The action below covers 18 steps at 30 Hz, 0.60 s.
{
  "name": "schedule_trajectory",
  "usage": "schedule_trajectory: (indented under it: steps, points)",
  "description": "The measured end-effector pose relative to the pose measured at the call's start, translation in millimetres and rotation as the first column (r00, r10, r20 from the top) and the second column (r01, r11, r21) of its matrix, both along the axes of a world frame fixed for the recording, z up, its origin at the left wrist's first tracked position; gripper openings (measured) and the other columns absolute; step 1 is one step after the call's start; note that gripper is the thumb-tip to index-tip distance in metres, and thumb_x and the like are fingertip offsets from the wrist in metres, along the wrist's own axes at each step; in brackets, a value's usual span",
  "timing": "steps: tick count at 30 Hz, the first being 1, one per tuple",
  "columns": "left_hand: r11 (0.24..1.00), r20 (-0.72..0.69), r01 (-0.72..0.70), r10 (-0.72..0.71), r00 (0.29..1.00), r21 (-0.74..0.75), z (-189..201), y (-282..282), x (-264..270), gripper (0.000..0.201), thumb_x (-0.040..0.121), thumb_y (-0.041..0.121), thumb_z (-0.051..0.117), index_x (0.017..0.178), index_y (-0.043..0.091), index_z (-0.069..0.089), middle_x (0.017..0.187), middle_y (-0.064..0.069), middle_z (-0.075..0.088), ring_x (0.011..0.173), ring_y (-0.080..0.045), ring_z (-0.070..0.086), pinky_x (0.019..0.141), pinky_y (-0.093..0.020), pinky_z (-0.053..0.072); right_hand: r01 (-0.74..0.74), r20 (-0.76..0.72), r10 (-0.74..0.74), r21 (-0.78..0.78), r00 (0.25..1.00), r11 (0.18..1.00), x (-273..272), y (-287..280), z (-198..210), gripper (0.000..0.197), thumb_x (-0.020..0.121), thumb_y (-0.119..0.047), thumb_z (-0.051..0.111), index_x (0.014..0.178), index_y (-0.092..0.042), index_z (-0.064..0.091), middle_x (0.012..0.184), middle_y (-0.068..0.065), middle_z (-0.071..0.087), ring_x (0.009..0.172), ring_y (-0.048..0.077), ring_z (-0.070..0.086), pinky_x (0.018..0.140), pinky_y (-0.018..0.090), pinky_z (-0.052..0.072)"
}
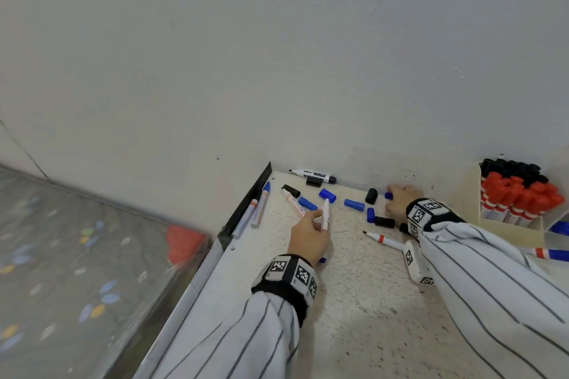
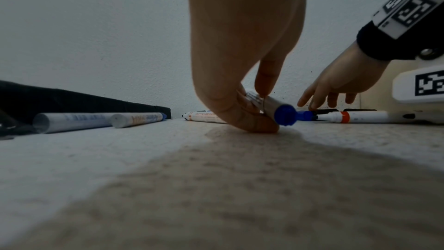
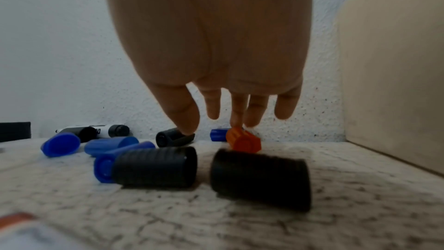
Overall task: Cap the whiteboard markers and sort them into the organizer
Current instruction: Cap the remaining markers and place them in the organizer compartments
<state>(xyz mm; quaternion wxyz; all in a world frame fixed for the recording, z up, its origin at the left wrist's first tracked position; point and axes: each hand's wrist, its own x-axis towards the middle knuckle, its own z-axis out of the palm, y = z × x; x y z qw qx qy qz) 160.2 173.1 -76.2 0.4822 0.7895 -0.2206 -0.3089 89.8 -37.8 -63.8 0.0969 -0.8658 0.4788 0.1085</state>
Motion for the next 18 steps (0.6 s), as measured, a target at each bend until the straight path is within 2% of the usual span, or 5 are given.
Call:
schedule_trajectory:
  steps: [3,8,10,13,18]
  points:
    - [1.0,-0.012,-0.005,0.005,1.0,-0.018,-1.5,-0.8,-0.2,0.047,0.093,0.005,0.047,0.137,0.019,0.041,0.129,-0.005,0.052,0.096,-0.007,0.046,0.075,-0.015,0.042,-0.03,-0.089,0.031,0.011,0.996,0.999,1.6,1.0,-0.5,0.034,0.089,-0.023,0.048,0.122,-0.016,0.048,0.121,0.007,0.055,0.108,0.023,0.052,0.09,0.03,0.043]
    - [0.999,-0.005,0.005,-0.005,1.0,-0.032,-3.5,-0.9,-0.3,0.042,0.094,0.01,0.046,0.134,0.019,0.043,0.122,-0.006,0.055,0.099,-0.015,0.055,0.081,-0.023,0.049,0.024,-0.041,-0.024,-0.011,0.999,1.0,-2.3,-6.9,-7.5,0.019,0.085,-0.032,0.051,0.103,-0.028,0.053,0.108,-0.001,0.055,0.111,0.024,0.046,0.102,0.044,0.032]
    - [0.999,-0.02,0.017,-0.017,1.0,-0.034,-3.5,-1.5,-1.3,0.039,0.095,0.013,0.044,0.133,0.019,0.043,0.121,-0.007,0.056,0.101,-0.022,0.058,0.082,-0.028,0.05,0.061,0.057,-0.057,-0.075,0.997,0.995,-6.0,0.4,0.5,0.005,0.088,-0.029,0.05,0.093,-0.03,0.049,0.102,-0.002,0.055,0.107,0.022,0.046,0.099,0.04,0.029]
    - [0.999,-0.05,0.009,-0.011,0.999,-0.041,-2.3,-1.7,-2.8,0.036,0.096,0.017,0.041,0.132,0.02,0.044,0.126,-0.007,0.052,0.109,-0.028,0.058,0.088,-0.032,0.05,0.104,0.283,-0.069,-0.11,0.956,0.988,-6.9,5.0,8.8,0.009,0.091,-0.015,0.046,0.092,-0.023,0.051,0.095,0.002,0.057,0.093,0.022,0.05,0.094,0.039,0.03]
    - [0.995,-0.02,0.018,-0.02,1.0,-0.103,-3.2,-2.6,-3.1,0.034,0.096,0.014,0.042,0.129,0.016,0.047,0.117,-0.005,0.055,0.09,-0.018,0.057,0.073,-0.022,0.048,-0.087,0.617,0.025,0.071,0.786,0.994,-13.0,20.1,25.7,0.023,0.092,-0.004,0.047,0.113,-0.01,0.049,0.113,0.012,0.057,0.101,0.025,0.054,0.085,0.027,0.041]
